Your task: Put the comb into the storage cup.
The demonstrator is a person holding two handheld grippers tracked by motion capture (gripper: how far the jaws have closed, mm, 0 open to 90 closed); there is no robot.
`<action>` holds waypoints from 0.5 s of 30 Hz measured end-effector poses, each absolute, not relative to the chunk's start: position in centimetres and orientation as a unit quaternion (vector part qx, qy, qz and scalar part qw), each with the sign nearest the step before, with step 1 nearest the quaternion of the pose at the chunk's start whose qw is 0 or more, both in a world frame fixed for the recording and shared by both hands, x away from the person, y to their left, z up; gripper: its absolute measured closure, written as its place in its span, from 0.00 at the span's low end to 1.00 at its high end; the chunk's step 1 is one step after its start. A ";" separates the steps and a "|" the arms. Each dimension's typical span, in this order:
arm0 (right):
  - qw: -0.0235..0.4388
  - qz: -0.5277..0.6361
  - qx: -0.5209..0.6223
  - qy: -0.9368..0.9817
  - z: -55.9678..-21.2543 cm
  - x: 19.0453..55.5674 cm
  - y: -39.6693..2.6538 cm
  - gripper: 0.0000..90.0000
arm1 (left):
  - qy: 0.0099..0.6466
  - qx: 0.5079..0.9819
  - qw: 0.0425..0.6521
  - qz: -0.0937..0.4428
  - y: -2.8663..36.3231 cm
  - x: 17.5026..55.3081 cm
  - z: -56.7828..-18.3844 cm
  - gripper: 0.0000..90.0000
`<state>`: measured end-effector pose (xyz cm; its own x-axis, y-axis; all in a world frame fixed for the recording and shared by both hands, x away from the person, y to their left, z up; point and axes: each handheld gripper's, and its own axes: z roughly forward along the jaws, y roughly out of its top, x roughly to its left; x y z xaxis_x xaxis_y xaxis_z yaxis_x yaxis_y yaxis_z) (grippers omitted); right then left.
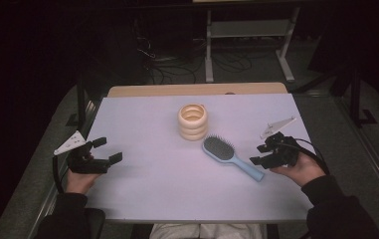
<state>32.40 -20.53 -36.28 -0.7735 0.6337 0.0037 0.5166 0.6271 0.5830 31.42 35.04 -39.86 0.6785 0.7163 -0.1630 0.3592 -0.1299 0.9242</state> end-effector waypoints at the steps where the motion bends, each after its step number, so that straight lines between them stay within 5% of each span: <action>1: 0.103 0.291 0.321 0.895 -36.2 32.6 -20.4 0.44 | 0.367 0.734 0.548 0.163 35.0 31.4 -39.9 0.00; 9: 0.103 0.283 0.329 0.895 -36.0 33.9 -19.4 0.02 | 0.366 0.734 0.548 0.162 35.0 31.4 -39.9 0.00; 15: 0.094 0.292 0.328 0.894 -36.3 34.6 -19.2 0.00 | 0.366 0.735 0.548 0.162 35.0 31.4 -39.9 0.00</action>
